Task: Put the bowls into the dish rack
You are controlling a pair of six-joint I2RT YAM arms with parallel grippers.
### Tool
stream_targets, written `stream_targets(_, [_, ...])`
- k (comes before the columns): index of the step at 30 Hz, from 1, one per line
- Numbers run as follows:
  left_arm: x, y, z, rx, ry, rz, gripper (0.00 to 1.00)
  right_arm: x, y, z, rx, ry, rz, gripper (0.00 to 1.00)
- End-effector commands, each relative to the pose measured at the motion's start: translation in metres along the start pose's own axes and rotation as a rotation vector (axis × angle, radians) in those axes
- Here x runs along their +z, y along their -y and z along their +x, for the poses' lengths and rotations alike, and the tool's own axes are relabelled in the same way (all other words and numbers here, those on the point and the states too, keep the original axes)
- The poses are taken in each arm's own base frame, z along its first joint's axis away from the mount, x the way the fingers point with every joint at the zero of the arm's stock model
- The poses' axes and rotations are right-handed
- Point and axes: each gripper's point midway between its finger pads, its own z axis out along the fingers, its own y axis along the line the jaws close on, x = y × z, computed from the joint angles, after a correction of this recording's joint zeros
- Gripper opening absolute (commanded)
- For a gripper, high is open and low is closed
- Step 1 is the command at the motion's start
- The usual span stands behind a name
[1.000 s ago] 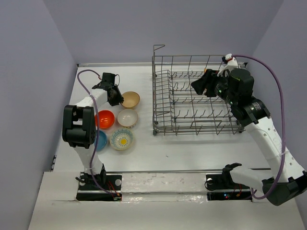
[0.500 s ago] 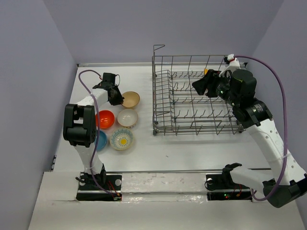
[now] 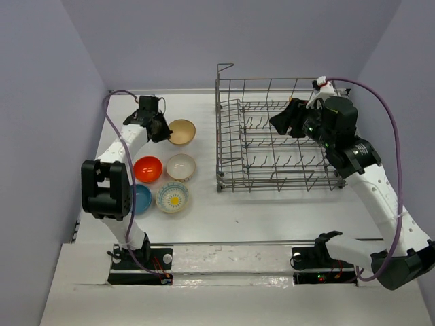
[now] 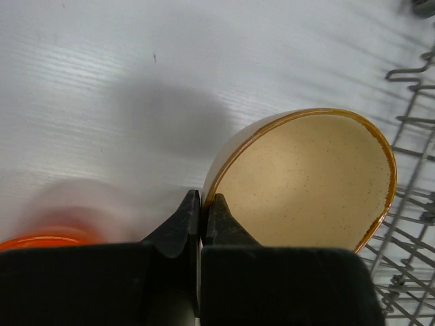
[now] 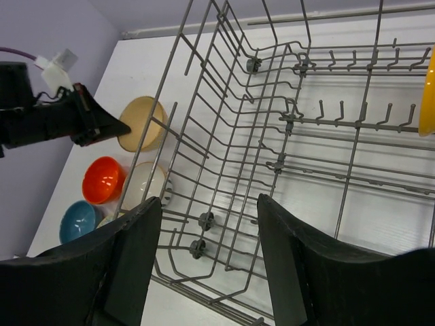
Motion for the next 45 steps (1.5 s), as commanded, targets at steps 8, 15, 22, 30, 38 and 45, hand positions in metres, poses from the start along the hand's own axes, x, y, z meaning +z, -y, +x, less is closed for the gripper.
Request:
stream_targets(8, [-0.178, 0.077, -0.117, 0.075, 0.462, 0.195, 0.00, -0.001, -0.021, -0.024, -0.020, 0.032, -0.067, 0.63])
stream_targets(15, [-0.235, 0.142, -0.117, 0.198, 0.539, 0.249, 0.00, -0.002, -0.035, -0.042, -0.017, 0.054, -0.110, 0.63])
stream_targets(22, [-0.254, 0.205, -0.099, 0.278, 0.535, 0.313, 0.00, -0.002, -0.047, -0.054, -0.020, 0.063, -0.148, 0.63])
stream_targets(30, [-0.255, 0.261, -0.061, 0.352, 0.503, 0.361, 0.00, 0.000, -0.038, -0.057, -0.019, 0.071, -0.096, 0.63])
stream_targets(38, [-0.261, 0.299, -0.031, 0.399, 0.498, 0.414, 0.00, 0.011, -0.019, -0.051, -0.018, 0.057, -0.006, 0.62])
stream_targets(45, [-0.260, 0.318, -0.011, 0.424, 0.478, 0.445, 0.00, 0.024, 0.003, -0.043, -0.026, 0.041, 0.098, 0.59])
